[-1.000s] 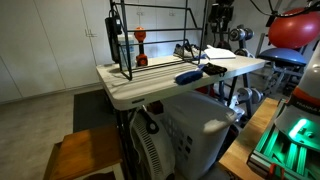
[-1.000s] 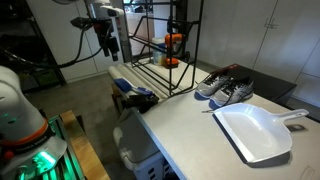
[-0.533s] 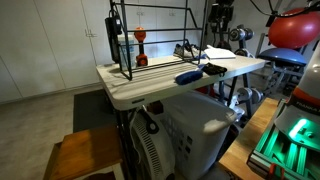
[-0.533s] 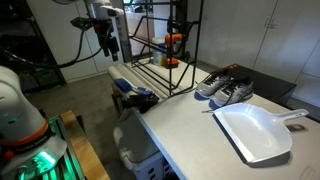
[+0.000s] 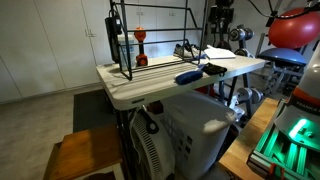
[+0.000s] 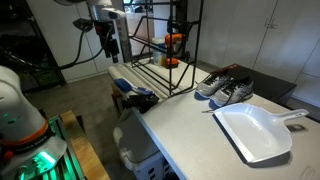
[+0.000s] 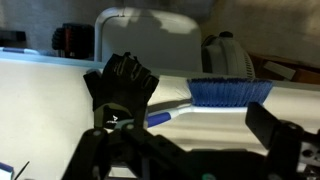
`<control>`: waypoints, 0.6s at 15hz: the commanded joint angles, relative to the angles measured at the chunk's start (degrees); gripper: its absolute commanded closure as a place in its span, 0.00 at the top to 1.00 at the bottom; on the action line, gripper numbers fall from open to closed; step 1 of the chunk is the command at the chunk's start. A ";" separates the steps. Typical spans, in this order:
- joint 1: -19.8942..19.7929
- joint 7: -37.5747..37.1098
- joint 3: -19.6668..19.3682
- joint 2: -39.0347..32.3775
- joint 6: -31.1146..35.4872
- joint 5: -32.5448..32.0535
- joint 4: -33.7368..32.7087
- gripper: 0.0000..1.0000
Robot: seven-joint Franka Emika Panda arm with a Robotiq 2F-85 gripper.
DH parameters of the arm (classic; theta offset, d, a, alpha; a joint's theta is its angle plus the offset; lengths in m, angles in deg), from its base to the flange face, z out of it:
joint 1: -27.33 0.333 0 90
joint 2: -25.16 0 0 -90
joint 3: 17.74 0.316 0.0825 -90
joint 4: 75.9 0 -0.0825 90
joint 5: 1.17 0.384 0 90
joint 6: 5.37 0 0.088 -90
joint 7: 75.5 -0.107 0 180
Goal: Put the brush upright
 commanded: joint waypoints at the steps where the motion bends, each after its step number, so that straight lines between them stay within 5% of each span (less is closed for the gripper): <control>1: -2.39 -7.93 0.63 -4.92 1.50 2.20 -0.22 1.00; 9: -7.05 -24.41 0.91 -12.56 17.08 1.79 3.20 1.00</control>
